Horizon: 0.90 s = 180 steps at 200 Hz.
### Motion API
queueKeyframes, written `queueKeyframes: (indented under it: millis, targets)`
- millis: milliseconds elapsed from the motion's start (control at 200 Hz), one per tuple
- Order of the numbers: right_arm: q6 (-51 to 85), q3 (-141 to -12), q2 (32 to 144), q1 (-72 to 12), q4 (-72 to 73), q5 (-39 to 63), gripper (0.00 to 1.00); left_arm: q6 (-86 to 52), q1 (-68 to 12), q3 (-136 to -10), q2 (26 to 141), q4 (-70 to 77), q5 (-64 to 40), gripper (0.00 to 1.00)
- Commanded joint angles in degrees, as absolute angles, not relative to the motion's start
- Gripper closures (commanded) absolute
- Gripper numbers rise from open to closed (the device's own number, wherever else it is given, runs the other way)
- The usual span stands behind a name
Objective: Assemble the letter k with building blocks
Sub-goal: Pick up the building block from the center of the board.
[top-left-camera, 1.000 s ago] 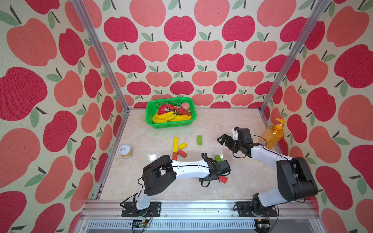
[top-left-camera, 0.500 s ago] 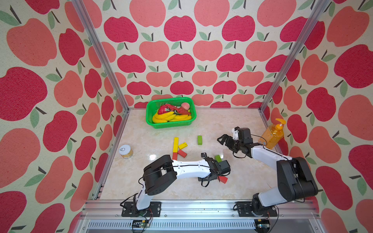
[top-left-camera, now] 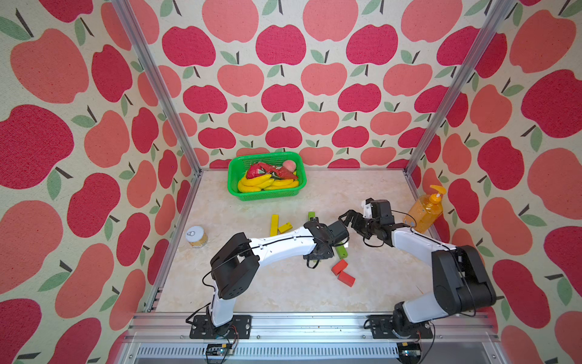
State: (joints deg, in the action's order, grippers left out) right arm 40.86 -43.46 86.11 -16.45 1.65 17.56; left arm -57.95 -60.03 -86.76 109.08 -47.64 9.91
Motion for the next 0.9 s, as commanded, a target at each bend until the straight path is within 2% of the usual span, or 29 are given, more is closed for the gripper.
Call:
queueKeyframes:
  millis: [0, 350, 595, 800, 895]
  targets:
    - [41.72, -42.64, 84.99, -16.00, 2.34, 19.45, 0.01, -50.31, -57.89, -90.51, 109.23, -49.22, 6.96, 0.82]
    - [42.79, -44.25, 83.88, -16.00, 2.31, 29.80, 0.01, -44.51, -51.21, -94.91, 115.36, -48.43, 2.16, 0.82]
    - [41.66, -46.90, 86.96, -15.97, -5.55, 40.02, 0.01, -42.90, -49.40, -96.42, 118.60, -48.63, 1.49, 0.83]
    - [42.83, -42.00, 82.60, -16.08, -3.04, 45.03, 0.01, -42.50, -48.23, -96.59, 120.29, -47.83, 1.13, 0.83]
    - [41.23, -42.59, 79.28, -16.18, -7.62, 41.85, 0.01, -42.54, -47.72, -96.77, 120.98, -47.39, 1.13, 0.83]
